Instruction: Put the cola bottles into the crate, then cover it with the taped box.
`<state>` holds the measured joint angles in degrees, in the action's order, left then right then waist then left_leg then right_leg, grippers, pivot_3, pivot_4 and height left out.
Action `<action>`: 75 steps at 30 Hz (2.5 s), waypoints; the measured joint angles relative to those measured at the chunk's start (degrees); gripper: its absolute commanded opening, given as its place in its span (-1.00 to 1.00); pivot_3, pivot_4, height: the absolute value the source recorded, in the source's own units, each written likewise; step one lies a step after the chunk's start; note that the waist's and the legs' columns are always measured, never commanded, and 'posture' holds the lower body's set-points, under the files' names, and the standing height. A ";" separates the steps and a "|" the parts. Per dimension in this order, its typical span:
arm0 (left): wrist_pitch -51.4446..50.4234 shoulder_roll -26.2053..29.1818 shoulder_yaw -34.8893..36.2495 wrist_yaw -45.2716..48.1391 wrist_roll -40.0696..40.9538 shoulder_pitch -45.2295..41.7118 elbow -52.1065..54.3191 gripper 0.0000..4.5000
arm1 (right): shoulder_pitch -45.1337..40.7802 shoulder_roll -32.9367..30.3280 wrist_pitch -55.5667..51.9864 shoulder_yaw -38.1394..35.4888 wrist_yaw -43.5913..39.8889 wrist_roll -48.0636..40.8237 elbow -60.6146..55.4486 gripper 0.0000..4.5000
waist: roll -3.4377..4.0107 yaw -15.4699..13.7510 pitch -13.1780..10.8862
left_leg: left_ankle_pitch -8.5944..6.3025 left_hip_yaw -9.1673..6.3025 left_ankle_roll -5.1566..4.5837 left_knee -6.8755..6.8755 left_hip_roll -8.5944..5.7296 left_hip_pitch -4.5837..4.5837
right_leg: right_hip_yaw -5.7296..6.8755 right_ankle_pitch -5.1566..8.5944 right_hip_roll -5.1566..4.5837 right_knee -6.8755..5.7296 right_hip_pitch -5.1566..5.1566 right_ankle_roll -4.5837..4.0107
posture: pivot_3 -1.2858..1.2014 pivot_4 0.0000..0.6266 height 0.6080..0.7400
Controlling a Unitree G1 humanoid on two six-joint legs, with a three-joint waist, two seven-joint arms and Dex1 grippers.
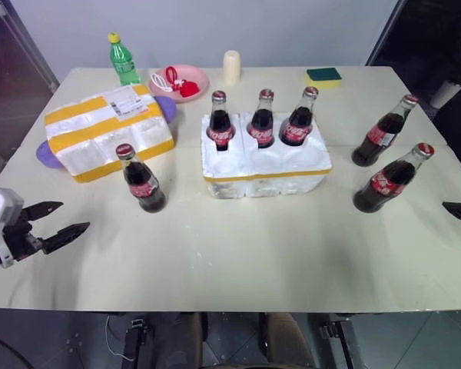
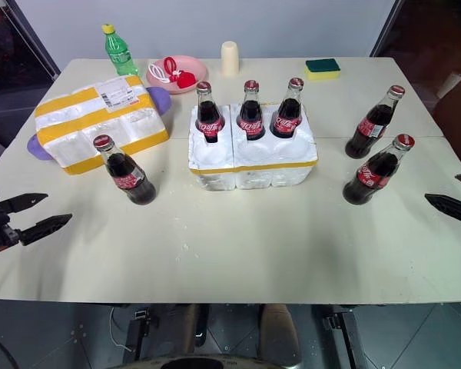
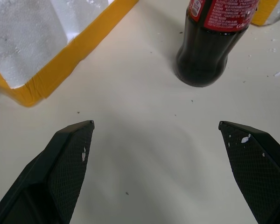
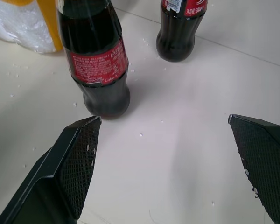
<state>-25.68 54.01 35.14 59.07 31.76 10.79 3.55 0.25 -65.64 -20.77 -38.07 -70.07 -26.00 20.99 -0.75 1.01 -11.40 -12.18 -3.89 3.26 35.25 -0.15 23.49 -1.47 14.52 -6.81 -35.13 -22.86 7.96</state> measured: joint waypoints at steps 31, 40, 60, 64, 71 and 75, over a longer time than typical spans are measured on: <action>-5.59 0.20 -1.12 0.82 3.71 -9.81 -1.24 0.99 | 1.76 -0.14 -4.99 -3.33 -1.15 -3.81 -1.90 1.00 | 0.02 -0.02 0.01 | 0.01 0.03 -0.01 0.05 0.00 -0.03 | -0.02 -0.01 0.02 -0.06 0.07 0.01 | 0.03 -0.52 0.98; -6.17 2.64 -14.24 9.15 3.63 -22.75 -4.99 0.99 | 5.38 -5.65 -29.94 -13.59 -11.28 -20.21 -30.76 1.00 | -0.01 -0.21 0.02 | 0.01 0.01 -0.02 0.06 0.04 -0.04 | -0.01 -0.01 0.09 -0.11 0.08 0.04 | 0.03 -0.52 0.98; 7.17 -10.34 -29.38 9.25 -8.37 -39.05 -21.89 0.77 | 4.79 -1.86 -42.47 -21.19 -2.05 -30.51 -43.39 1.00 | -0.14 -0.32 0.03 | 0.02 -0.01 -0.03 0.19 0.03 -0.01 | 0.00 -0.13 0.10 -0.16 0.11 0.23 | 0.03 -0.52 0.98; 6.26 -10.09 -29.40 9.92 -8.26 -38.92 -21.35 0.26 | 4.58 -1.06 -42.58 -21.19 -0.45 -31.17 -43.47 1.00 | -0.16 -0.30 0.02 | 0.02 -0.02 -0.03 0.19 0.03 0.00 | 0.00 -0.14 0.10 -0.19 0.10 0.25 | 0.03 -0.52 0.98; -10.80 -2.86 -29.39 17.66 -0.61 -40.15 -15.50 0.26 | 5.33 0.10 -42.39 -21.18 1.37 -31.26 -43.97 1.00 | -0.30 -0.32 -0.07 | 0.02 -0.04 -0.03 0.20 0.03 0.05 | 0.01 -0.10 0.10 -0.20 0.06 0.21 | 0.03 -0.52 0.98; -19.57 -0.44 -28.98 21.29 5.76 -48.06 -12.26 0.26 | 5.56 1.07 -42.25 -21.18 2.51 -31.39 -44.95 1.00 | -0.34 -0.72 -0.08 | 0.02 -0.13 -0.03 0.41 0.02 0.14 | 0.07 -0.07 0.10 -0.20 0.14 0.15 | 0.03 -0.52 0.98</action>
<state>-45.25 53.57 6.17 80.36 37.51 -37.27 -8.71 5.81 -64.57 -63.03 -59.26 -67.55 -57.39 -23.95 -1.09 0.29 -11.48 -12.16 -4.02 3.23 35.66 -0.13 23.63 -1.39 14.46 -6.71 -35.32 -22.72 8.11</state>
